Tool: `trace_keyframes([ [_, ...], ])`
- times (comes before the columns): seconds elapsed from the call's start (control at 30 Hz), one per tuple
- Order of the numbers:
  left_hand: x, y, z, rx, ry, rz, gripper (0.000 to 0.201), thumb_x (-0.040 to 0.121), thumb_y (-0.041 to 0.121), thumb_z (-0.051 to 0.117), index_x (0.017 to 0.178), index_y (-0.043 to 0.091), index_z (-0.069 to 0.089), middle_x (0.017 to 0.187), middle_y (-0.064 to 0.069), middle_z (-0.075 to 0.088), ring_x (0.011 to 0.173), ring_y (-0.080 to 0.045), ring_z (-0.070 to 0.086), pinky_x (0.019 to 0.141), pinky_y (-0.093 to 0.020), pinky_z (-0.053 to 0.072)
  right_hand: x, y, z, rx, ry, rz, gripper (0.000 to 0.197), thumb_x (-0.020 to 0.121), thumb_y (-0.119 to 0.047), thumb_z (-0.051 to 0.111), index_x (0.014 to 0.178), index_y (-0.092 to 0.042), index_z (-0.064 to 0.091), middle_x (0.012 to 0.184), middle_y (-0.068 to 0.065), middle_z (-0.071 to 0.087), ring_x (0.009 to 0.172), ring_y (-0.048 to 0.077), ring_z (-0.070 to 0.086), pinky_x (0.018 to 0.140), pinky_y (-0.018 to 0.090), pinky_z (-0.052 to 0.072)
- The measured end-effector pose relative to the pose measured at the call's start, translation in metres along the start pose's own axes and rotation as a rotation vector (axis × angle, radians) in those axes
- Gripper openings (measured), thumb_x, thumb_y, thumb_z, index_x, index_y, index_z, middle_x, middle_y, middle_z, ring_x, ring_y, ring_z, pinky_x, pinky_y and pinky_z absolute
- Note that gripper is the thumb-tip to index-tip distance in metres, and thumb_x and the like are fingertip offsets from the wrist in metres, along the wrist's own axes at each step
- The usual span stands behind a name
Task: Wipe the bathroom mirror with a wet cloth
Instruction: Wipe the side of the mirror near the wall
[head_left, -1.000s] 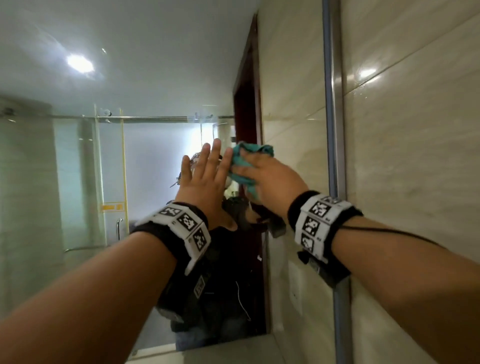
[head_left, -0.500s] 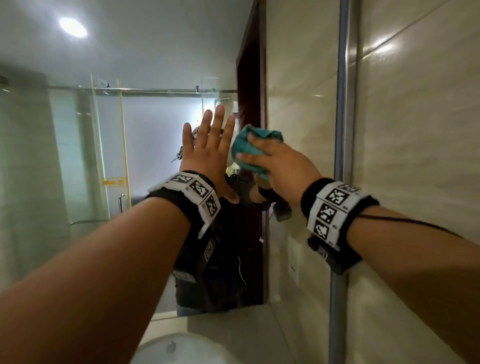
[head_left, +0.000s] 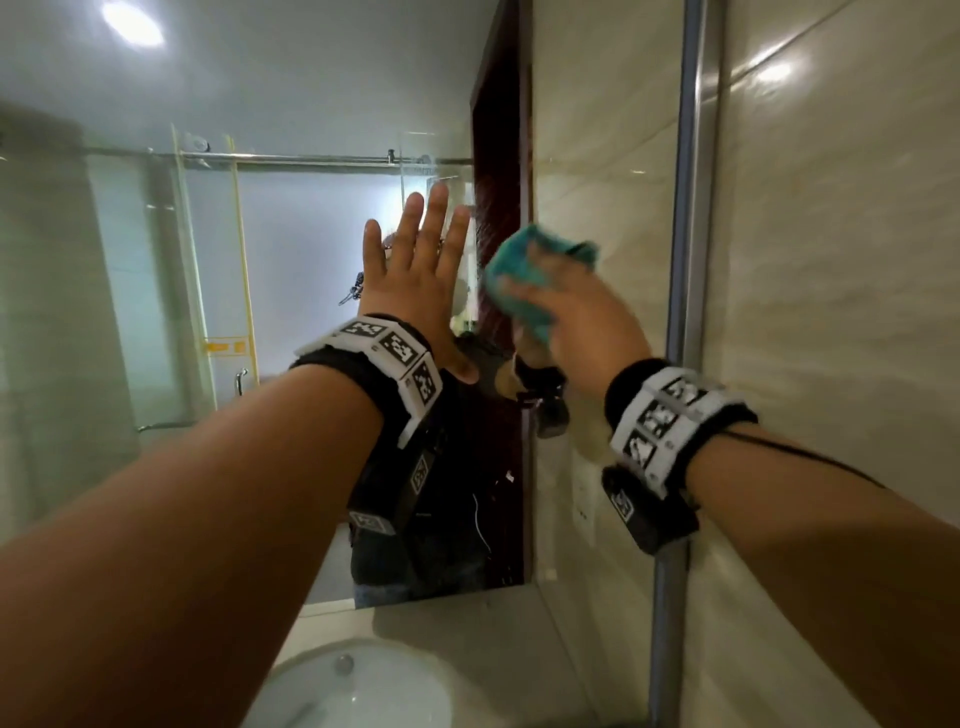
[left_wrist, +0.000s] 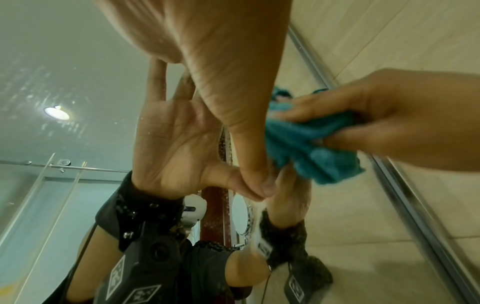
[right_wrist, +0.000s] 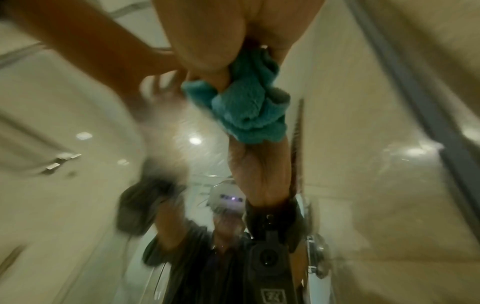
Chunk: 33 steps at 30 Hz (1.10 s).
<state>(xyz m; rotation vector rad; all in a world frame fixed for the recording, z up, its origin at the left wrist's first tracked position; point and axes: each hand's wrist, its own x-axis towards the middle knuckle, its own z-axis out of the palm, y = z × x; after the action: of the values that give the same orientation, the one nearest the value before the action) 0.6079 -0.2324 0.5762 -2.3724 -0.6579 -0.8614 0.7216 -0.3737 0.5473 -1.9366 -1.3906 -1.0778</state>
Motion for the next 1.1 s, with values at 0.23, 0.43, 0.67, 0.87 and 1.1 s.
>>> trace_keyframes([
  [0.23, 0.0, -0.001, 0.003, -0.006, 0.037, 0.007, 0.154, 0.047, 0.081, 0.067, 0.138, 0.013, -0.036, 0.149, -0.01, -0.036, 0.139, -0.028, -0.029, 0.11, -0.054, -0.013, -0.007, -0.016, 0.024, 0.02, 0.12, 0.13, 0.062, 0.089, -0.001, 0.048, 0.142, -0.03, 0.037, 0.156, 0.007, 0.016, 0.143, 0.031, 0.011, 0.117, 0.044, 0.015],
  [0.43, -0.003, 0.002, -0.005, -0.005, 0.012, -0.005, 0.155, 0.046, 0.08, 0.069, 0.138, 0.012, -0.037, 0.148, -0.011, -0.037, 0.139, -0.029, -0.028, 0.111, -0.055, -0.01, -0.037, -0.001, 0.024, -0.01, -0.049, -0.065, 0.063, 0.083, 0.008, 0.055, 0.135, -0.027, 0.048, 0.152, 0.007, 0.027, 0.138, 0.033, 0.027, 0.111, 0.047, 0.029],
  [0.67, -0.048, 0.027, 0.026, -0.07, -0.008, 0.103, 0.147, 0.054, 0.079, 0.065, 0.138, 0.015, -0.037, 0.147, -0.011, -0.039, 0.137, -0.029, -0.032, 0.112, -0.058, -0.011, -0.019, 0.017, -0.019, 0.068, 0.161, 0.383, 0.054, 0.096, 0.001, 0.034, 0.146, -0.02, 0.029, 0.157, 0.008, 0.008, 0.144, 0.026, 0.007, 0.117, 0.033, 0.009],
  [0.87, -0.058, 0.024, 0.046, 0.013, -0.026, 0.106, 0.147, 0.055, 0.07, 0.073, 0.141, 0.013, -0.032, 0.148, -0.013, -0.036, 0.139, -0.031, -0.027, 0.11, -0.052, -0.014, -0.092, 0.017, 0.048, -0.069, 0.09, 0.344, 0.07, 0.093, -0.002, 0.043, 0.146, -0.038, 0.016, 0.158, -0.001, -0.001, 0.144, 0.025, -0.001, 0.115, 0.03, -0.002],
  [1.1, -0.056, 0.026, 0.05, 0.033, -0.002, 0.094, 0.152, 0.05, 0.074, 0.072, 0.14, 0.012, -0.033, 0.148, -0.012, -0.037, 0.139, -0.03, -0.028, 0.11, -0.052, -0.014, -0.029, 0.028, 0.034, 0.1, 0.111, 0.222, 0.071, 0.092, -0.002, 0.044, 0.143, -0.044, 0.019, 0.158, 0.004, 0.005, 0.144, 0.029, 0.002, 0.117, 0.049, 0.009],
])
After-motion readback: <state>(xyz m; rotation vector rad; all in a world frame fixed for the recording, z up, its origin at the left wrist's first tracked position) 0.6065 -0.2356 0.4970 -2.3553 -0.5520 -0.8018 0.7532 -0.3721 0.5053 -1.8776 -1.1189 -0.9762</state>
